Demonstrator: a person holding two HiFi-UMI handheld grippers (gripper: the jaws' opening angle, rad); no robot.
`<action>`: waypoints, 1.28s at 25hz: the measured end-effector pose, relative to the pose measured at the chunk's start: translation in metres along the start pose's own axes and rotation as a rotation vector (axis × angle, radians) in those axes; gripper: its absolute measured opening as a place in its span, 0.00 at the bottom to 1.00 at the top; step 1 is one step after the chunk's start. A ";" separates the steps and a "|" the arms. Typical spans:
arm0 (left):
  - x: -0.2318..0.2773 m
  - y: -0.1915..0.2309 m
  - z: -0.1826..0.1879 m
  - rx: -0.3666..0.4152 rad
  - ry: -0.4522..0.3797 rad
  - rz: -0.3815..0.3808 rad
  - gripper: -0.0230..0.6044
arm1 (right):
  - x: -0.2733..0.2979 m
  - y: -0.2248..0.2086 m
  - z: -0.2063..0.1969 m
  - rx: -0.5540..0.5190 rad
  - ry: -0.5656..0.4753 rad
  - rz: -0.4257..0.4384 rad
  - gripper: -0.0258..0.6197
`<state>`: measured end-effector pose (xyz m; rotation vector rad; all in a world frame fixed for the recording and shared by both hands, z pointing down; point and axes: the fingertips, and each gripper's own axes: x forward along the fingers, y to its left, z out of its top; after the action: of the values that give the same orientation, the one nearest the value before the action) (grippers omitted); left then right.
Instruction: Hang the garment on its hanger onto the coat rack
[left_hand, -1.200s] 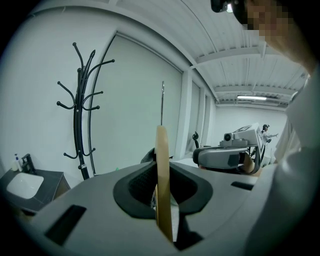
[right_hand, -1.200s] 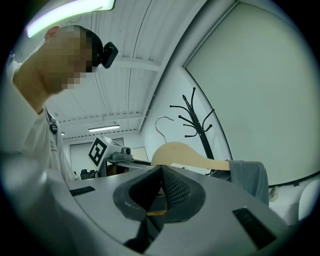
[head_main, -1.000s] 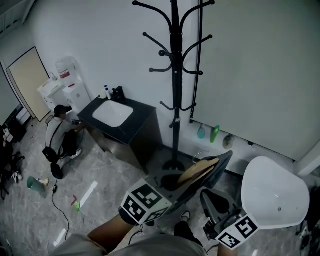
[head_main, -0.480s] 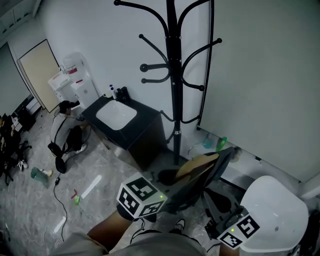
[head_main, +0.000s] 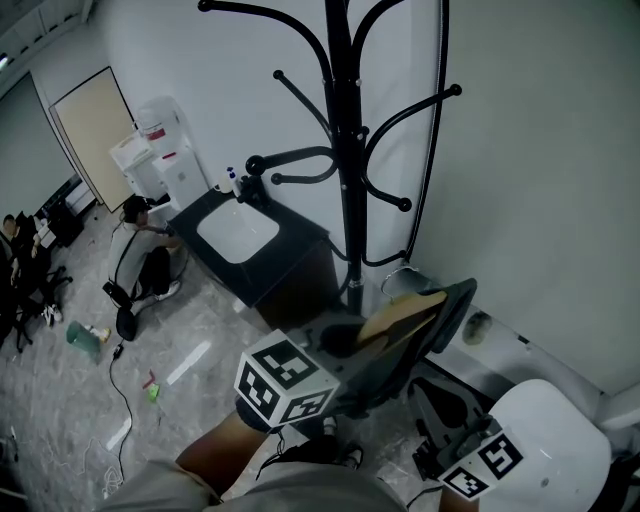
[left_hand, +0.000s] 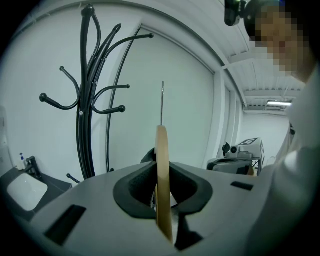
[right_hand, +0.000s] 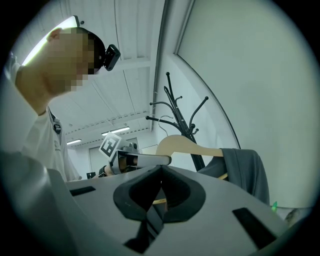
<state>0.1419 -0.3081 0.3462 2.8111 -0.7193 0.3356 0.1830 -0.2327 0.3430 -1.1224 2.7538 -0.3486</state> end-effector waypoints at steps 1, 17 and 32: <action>0.005 0.007 0.003 0.003 -0.001 0.001 0.12 | 0.005 -0.007 0.001 0.000 -0.003 -0.002 0.06; 0.068 0.124 0.030 -0.007 0.009 -0.007 0.12 | 0.094 -0.082 0.016 -0.029 -0.025 -0.048 0.06; 0.086 0.170 0.005 -0.084 0.035 0.001 0.13 | 0.141 -0.104 0.019 -0.029 0.002 -0.071 0.06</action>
<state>0.1323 -0.4927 0.3911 2.7192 -0.7106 0.3459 0.1561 -0.4069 0.3456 -1.2294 2.7343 -0.3185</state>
